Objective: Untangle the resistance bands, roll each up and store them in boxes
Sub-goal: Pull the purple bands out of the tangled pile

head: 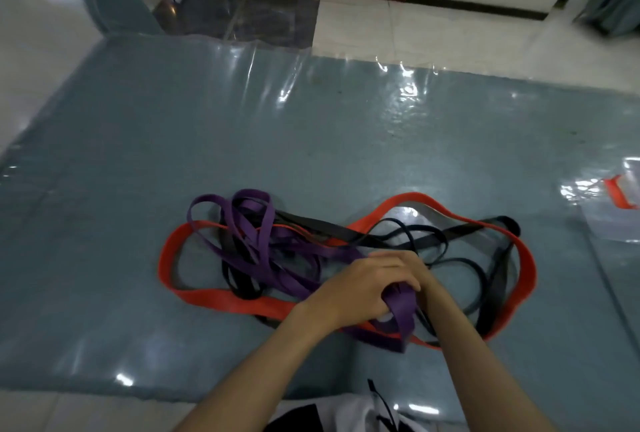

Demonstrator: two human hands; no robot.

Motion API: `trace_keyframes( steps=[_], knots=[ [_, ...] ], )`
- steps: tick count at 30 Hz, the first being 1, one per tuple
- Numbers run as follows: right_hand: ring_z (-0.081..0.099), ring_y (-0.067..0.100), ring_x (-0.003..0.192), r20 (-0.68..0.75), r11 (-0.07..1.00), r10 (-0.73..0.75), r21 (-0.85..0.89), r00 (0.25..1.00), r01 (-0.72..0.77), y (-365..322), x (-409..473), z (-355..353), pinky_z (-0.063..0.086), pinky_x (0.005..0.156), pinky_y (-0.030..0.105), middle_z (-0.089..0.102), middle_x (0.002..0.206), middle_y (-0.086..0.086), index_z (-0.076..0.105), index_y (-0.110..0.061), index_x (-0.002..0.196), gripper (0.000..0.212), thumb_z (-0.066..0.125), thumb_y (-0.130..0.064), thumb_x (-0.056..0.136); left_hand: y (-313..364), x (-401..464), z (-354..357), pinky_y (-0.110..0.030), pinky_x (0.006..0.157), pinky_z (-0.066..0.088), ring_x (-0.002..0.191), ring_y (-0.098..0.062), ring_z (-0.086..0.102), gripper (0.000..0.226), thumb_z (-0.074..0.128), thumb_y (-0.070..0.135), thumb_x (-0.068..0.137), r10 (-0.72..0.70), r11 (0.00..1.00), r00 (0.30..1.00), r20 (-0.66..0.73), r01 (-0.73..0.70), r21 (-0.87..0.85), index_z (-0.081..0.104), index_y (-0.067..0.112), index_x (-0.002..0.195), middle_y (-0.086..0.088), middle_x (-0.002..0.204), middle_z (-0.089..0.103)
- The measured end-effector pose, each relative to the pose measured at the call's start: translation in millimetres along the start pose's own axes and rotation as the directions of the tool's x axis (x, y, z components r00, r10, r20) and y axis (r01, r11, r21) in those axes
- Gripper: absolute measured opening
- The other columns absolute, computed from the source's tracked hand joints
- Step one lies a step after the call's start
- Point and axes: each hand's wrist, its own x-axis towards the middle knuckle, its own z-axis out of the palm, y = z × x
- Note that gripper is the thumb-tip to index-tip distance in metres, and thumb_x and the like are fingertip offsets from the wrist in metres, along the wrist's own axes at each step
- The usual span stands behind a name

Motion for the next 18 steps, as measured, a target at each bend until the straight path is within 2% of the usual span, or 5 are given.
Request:
trace_keyframes(
  steps=[3, 5, 8, 12, 18],
  knots=[
    [0.068, 0.032, 0.093, 0.054, 1.0, 0.004, 0.028, 0.999, -0.006, -7.6, 4.3, -6.5, 0.059, 0.072, 0.028, 0.072, 0.099, 0.025, 0.073, 0.011, 0.114, 0.024, 0.056, 0.012, 0.097, -7.7, -10.0, 0.7, -0.039, 0.094, 0.053, 0.118, -0.018, 0.061, 0.058, 0.069, -0.007, 0.07, -0.013, 0.998, 0.999, 0.046, 0.01, 0.063, 0.074, 0.021, 0.121, 0.004, 0.133, 0.063],
    [0.069, 0.026, 0.081, 0.085, 0.999, 0.016, -0.052, 0.996, -0.012, -10.0, 5.4, -15.7, 0.057, 0.066, 0.028, 0.073, 0.09, 0.02, 0.081, -0.002, 0.1, 0.026, 0.057, 0.007, 0.096, -14.4, -16.1, 1.9, -0.036, 0.085, 0.056, 0.119, -0.014, 0.059, 0.059, 0.068, 0.0, 0.075, -0.028, 0.989, 1.0, -0.009, 0.029, 0.148, 0.069, 0.033, 0.123, 0.011, 0.145, 0.049],
    [0.06, 0.015, 0.071, 0.115, 0.993, 0.029, -0.117, 0.993, -0.016, -20.8, 4.1, -32.4, 0.049, 0.059, 0.022, 0.07, 0.082, 0.008, 0.084, -0.014, 0.098, 0.027, 0.059, -0.008, 0.102, -25.2, -22.7, 1.0, -0.04, 0.08, 0.059, 0.117, -0.012, 0.061, 0.063, 0.069, 0.001, 0.075, -0.098, 0.981, 0.983, -0.154, 0.121, 0.153, 0.06, 0.039, 0.124, 0.018, 0.149, 0.04],
    [0.06, 0.013, 0.073, 0.204, 0.992, -0.123, 0.067, 0.971, 0.111, -45.9, -3.8, -57.1, 0.047, 0.059, 0.02, 0.076, 0.1, 0.013, 0.083, -0.013, 0.11, 0.026, 0.061, -0.005, 0.099, -33.6, -27.7, -1.7, -0.041, 0.076, 0.059, 0.106, -0.008, 0.064, 0.074, 0.074, 0.003, 0.074, -0.132, 0.981, 0.958, -0.255, 0.164, 0.108, 0.049, 0.044, 0.131, 0.023, 0.15, 0.038],
    [0.075, 0.018, 0.093, 0.197, 0.927, -0.276, 0.315, 0.941, 0.206, -68.2, -16.3, -61.7, 0.062, 0.082, 0.026, 0.079, 0.11, 0.014, 0.079, -0.005, 0.118, 0.032, 0.067, -0.009, 0.089, -31.9, -31.2, 6.8, -0.047, 0.064, 0.055, 0.095, -0.016, 0.063, 0.086, 0.059, -0.005, 0.068, -0.061, 0.992, 0.96, -0.272, 0.088, 0.089, 0.042, 0.041, 0.138, 0.016, 0.157, 0.035]
  ],
)
